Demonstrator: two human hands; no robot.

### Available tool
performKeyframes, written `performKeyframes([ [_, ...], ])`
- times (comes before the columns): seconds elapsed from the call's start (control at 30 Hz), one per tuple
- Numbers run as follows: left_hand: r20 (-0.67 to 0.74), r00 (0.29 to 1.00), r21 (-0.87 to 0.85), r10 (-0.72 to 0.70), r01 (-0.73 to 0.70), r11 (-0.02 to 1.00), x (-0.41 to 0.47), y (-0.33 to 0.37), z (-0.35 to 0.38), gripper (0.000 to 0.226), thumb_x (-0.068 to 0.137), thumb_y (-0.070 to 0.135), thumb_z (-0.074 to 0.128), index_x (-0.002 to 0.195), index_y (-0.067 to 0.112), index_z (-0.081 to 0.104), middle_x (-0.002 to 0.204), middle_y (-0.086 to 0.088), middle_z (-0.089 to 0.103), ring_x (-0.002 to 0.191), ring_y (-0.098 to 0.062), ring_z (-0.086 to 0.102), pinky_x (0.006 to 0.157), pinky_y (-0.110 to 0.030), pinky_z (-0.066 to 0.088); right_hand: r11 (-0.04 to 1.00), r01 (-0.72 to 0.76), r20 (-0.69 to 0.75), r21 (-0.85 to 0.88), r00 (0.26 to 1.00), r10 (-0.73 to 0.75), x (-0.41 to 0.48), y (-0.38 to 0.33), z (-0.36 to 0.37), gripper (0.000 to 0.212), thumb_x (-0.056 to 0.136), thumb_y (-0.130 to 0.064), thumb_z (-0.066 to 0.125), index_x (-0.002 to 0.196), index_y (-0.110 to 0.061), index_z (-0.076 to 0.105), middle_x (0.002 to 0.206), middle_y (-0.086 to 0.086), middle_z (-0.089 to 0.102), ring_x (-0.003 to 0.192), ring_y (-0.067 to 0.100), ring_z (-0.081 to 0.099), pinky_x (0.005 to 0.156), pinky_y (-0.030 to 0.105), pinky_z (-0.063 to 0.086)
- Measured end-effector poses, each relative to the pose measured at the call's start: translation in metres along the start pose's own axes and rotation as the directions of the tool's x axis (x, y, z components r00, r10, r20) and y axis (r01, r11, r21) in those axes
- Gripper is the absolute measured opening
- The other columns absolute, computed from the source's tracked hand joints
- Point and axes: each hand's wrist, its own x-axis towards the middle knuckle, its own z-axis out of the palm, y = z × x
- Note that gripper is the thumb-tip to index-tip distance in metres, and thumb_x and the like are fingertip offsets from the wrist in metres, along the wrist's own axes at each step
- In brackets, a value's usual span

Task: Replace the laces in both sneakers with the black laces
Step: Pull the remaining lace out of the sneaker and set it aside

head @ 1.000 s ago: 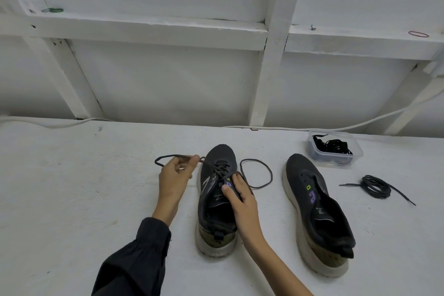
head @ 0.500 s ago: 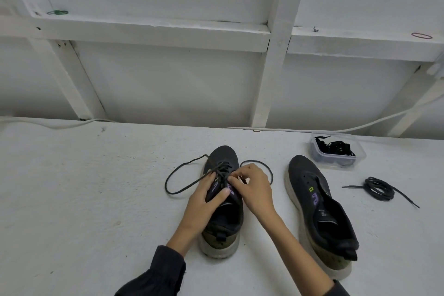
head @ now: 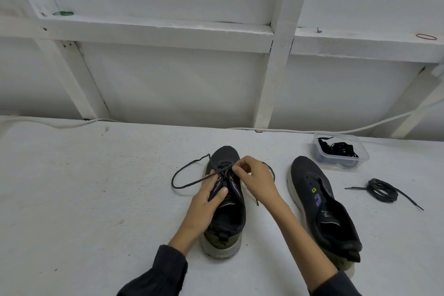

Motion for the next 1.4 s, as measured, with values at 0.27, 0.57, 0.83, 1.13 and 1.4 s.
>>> performKeyframes([
  [0.27,-0.001,1.0,0.008,0.007,-0.007,1.0,0.0,0.001,0.0,0.05,0.096,0.024,0.057,0.144,0.029,0.041,0.142,0.023,0.039,0.126,0.015,0.036,0.111,-0.017,0.03,1.0,0.008,0.086,-0.022,0.996,-0.007,0.001,0.0,-0.004,0.007,0.089,-0.025,0.061,0.084,-0.022,0.062,0.083,-0.005,0.068,0.081,0.015,0.063,0.078,0.039,0.052],
  [0.57,-0.009,1.0,0.016,-0.017,0.017,1.0,0.001,-0.001,0.0,0.049,0.097,0.025,0.057,0.143,0.03,0.042,0.147,0.015,0.041,0.136,-0.002,0.036,0.117,-0.032,0.03,0.988,-0.054,0.178,0.145,0.984,0.027,0.005,0.003,-0.014,0.017,0.086,-0.033,0.071,0.091,-0.016,0.072,0.088,-0.004,0.071,0.081,0.011,0.064,0.077,0.03,0.052],
  [0.83,-0.015,0.999,0.016,-0.03,0.03,0.999,0.001,-0.003,0.0,0.049,0.096,0.026,0.058,0.143,0.031,0.044,0.146,0.014,0.044,0.134,-0.003,0.041,0.116,-0.036,0.033,0.889,-0.176,0.164,0.423,0.98,0.117,0.009,0.001,-0.028,0.017,0.097,-0.015,0.057,0.081,-0.013,0.063,0.076,-0.002,0.063,0.067,0.01,0.055,0.062,0.025,0.044],
  [1.13,-0.013,1.0,0.011,-0.016,0.016,1.0,0.004,-0.008,0.001,0.047,0.097,0.029,0.057,0.142,0.033,0.045,0.148,0.015,0.043,0.136,-0.005,0.04,0.116,-0.039,0.034,0.945,-0.085,0.205,0.315,0.978,0.019,0.005,0.002,-0.019,0.014,0.085,-0.006,0.07,0.073,-0.013,0.068,0.058,-0.009,0.064,0.05,0.004,0.055,0.052,0.02,0.042],
  [1.4,-0.008,0.999,-0.019,-0.046,0.046,0.999,0.004,-0.008,0.002,0.058,0.096,0.03,0.056,0.15,0.028,0.033,0.156,0.014,0.027,0.144,-0.006,0.025,0.12,-0.038,0.024,0.856,-0.116,0.049,0.504,0.993,0.106,0.013,0.004,-0.034,0.011,0.086,-0.014,0.073,0.089,-0.005,0.068,0.07,0.002,0.067,0.054,0.012,0.058,0.049,0.021,0.041],
])
